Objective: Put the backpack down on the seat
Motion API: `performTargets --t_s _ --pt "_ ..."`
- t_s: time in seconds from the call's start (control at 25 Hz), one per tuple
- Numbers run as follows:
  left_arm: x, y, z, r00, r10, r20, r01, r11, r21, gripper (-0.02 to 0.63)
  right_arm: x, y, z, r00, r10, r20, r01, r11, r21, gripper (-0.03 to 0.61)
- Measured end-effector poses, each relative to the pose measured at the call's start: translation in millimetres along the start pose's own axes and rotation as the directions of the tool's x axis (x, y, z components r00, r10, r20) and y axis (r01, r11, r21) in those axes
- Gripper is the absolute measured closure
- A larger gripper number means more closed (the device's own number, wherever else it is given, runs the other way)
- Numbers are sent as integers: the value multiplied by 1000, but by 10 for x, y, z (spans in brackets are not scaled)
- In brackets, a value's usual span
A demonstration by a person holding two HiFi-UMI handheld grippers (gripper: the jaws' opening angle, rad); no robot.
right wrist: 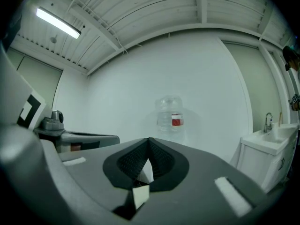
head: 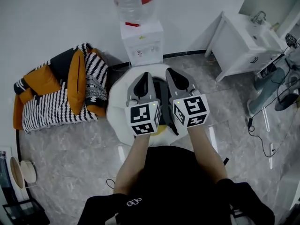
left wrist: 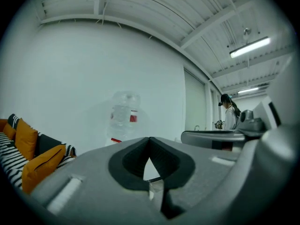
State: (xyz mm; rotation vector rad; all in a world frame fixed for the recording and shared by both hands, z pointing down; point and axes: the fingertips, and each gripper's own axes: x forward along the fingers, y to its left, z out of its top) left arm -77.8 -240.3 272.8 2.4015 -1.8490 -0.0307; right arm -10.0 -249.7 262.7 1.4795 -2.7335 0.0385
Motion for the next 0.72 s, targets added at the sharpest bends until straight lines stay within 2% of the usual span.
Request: performTargets --t_s 0.2,0.72 --pt "-6 2 60 1000 15 5 -16 998 69 615 9 -27 17 1000 6 10 -6 1000 6 572" --pt "86 -9 4 1000 0 -11 1 997 78 615 101 -23 -23 1000 27 16 -26 1000 -16 572"
